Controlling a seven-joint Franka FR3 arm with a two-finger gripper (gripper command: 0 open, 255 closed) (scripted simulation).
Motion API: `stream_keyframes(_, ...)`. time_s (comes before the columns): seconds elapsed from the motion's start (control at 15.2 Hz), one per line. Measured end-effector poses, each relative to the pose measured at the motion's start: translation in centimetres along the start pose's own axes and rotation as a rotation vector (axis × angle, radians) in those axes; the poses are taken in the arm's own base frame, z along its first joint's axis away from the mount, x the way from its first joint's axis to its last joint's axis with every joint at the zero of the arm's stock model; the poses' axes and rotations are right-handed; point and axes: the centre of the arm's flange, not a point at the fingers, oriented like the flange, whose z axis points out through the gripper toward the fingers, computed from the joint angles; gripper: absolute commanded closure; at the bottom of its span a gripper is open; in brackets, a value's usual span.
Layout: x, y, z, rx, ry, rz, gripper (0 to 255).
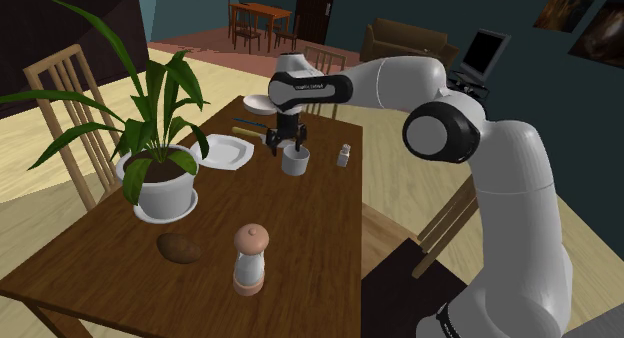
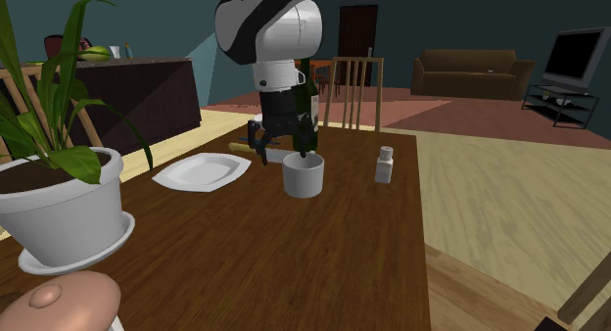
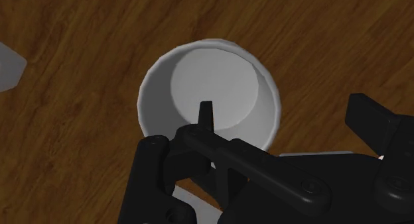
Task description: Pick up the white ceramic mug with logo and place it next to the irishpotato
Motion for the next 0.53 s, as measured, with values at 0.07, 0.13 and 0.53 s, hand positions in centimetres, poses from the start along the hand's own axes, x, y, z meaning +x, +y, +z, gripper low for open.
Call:
stream_keyframes(0.07, 0.2, -0.1, 0.4, 0.000, 0.000, 0.000, 0)
stream_keyframes(0.13, 0.4, -0.1, 0.7, 0.000, 0.000, 0.000, 0)
stream_keyframes(0.53, 0.6, -0.1, 3.8, 0.000, 0.001, 0.000, 0)
